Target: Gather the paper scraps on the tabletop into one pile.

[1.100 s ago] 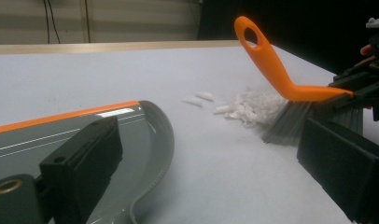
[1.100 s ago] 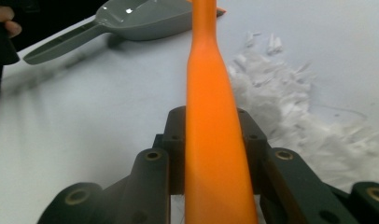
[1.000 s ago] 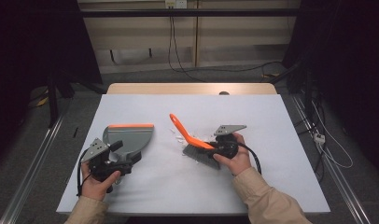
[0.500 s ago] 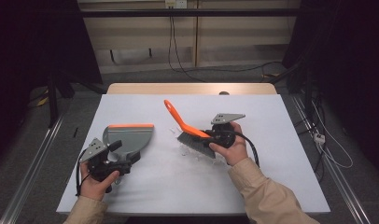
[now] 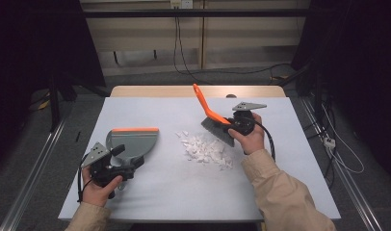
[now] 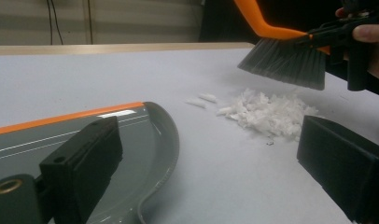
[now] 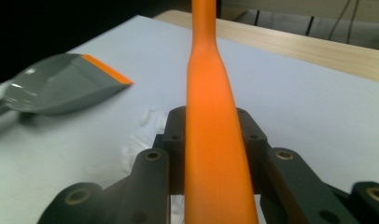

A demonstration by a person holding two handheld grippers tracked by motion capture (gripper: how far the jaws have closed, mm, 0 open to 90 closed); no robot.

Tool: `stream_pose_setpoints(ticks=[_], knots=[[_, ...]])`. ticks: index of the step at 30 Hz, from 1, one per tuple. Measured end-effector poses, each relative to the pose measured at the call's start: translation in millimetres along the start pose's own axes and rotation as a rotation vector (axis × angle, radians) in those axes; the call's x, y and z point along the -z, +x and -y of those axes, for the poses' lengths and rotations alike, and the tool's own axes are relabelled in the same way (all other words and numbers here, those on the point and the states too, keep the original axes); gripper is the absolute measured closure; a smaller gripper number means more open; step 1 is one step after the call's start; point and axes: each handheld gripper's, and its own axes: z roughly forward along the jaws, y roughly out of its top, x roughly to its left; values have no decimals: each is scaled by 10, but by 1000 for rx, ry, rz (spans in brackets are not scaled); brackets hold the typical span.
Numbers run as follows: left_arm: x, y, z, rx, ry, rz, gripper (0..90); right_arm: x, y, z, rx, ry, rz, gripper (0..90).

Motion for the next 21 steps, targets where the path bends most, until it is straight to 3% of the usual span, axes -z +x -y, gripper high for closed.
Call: stream_pose_setpoints(ticks=[6,13,16,21], knots=[[12,5,0,-1,0,-5,63,-81,-122,97,8,40,49,715],[27,-2,-5,4,-6,-4,63,-94,-83,141,44,94,81,707],[21,-3,-6,14,-14,-2,63,-43,-71,114,11,108,62,668],[15,-3,-3,1,-2,1,63,86,-26,25,53,129,82,680]])
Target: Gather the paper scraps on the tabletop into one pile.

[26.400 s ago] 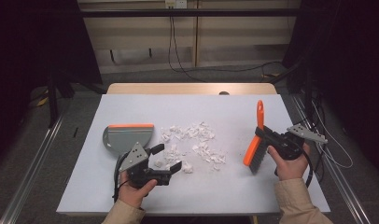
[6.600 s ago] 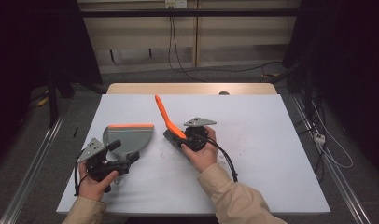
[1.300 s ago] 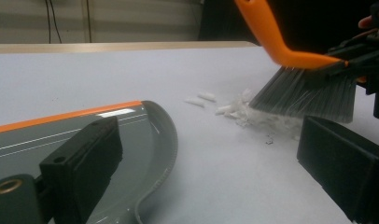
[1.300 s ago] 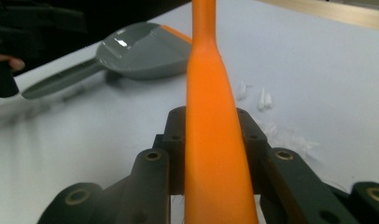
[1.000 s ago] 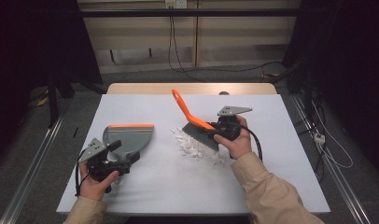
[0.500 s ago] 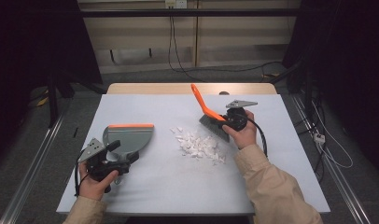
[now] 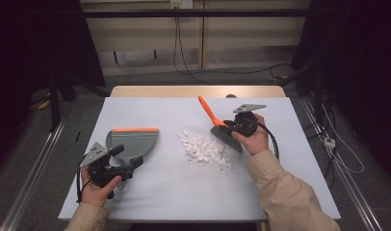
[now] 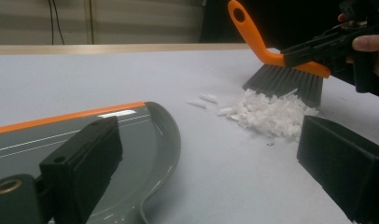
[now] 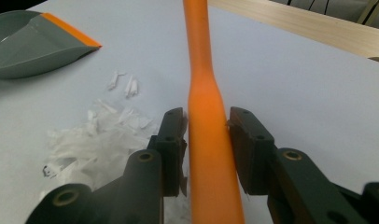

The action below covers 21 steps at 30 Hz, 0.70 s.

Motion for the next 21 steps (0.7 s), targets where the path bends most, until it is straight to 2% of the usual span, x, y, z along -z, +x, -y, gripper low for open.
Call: stream_pose_setpoints(ticks=[1,6,10,14,16,21], knots=[[0,-3,-3,-5,0,2,63,15,7,-9,11,21,13,679],[9,-19,-8,0,-6,3,63,25,-6,31,11,119,16,686],[7,-13,-1,-5,-1,1,63,74,-4,74,26,140,18,691],[2,-16,-3,-10,2,2,63,131,24,82,35,193,19,682],[2,-21,-2,-9,2,3,63,151,39,92,21,221,4,670],[-2,-22,2,-8,2,2,63,203,69,135,36,218,11,680]])
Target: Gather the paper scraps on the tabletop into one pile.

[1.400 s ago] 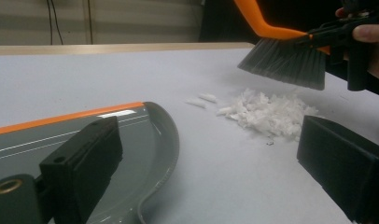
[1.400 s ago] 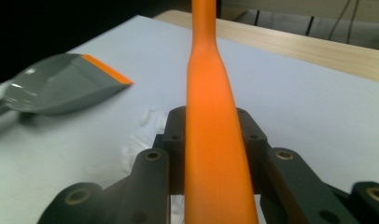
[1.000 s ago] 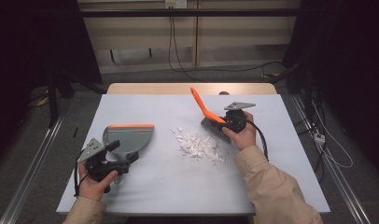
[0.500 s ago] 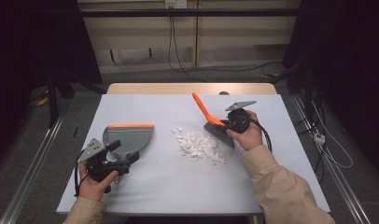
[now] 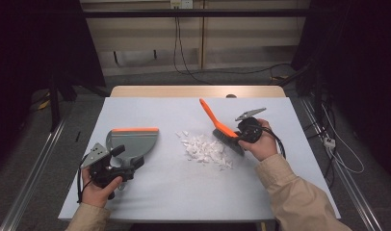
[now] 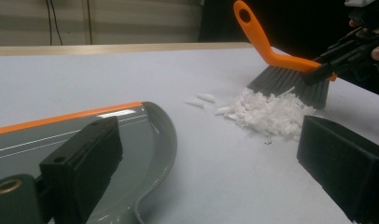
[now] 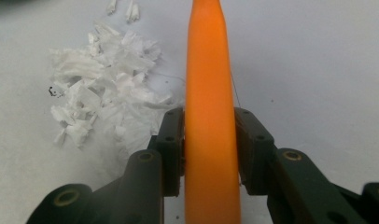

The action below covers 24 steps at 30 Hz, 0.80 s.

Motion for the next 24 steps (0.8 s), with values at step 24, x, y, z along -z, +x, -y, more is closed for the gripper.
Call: stream_pose_setpoints(ticks=[24], knots=[[14,36,5,13,-6,-17,63,-287,-123,-331,-52,-163,-57,711]])
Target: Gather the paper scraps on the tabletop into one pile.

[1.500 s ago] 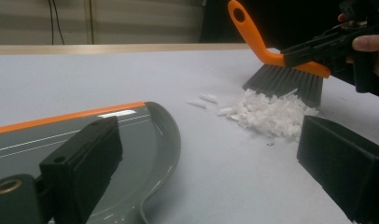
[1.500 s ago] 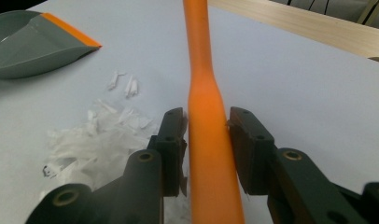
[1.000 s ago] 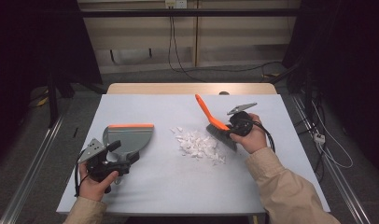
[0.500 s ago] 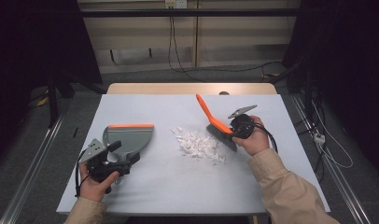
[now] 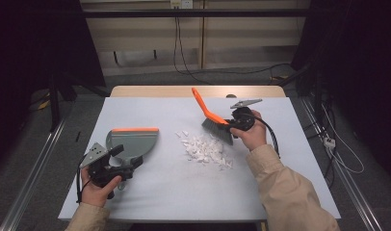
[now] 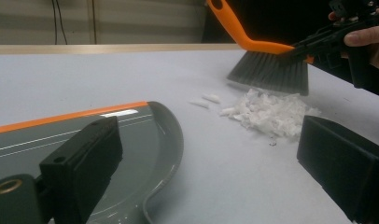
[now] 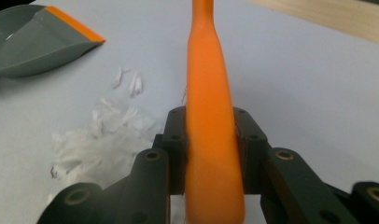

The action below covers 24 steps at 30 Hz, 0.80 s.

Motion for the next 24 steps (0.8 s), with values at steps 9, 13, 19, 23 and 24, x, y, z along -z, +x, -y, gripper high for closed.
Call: stream_pose_setpoints(ticks=[9,13,19,23,24], knots=[[18,14,3,3,-1,-3,63,-69,-36,22,47,55,22,707],[8,2,1,-3,3,-1,63,-71,-11,2,75,102,19,695],[-2,-5,6,6,0,2,63,-124,26,-90,101,138,19,667],[10,5,2,-2,3,-1,63,-186,41,-130,118,188,36,705],[11,7,3,-1,3,-2,63,-187,44,-139,124,199,41,709]])
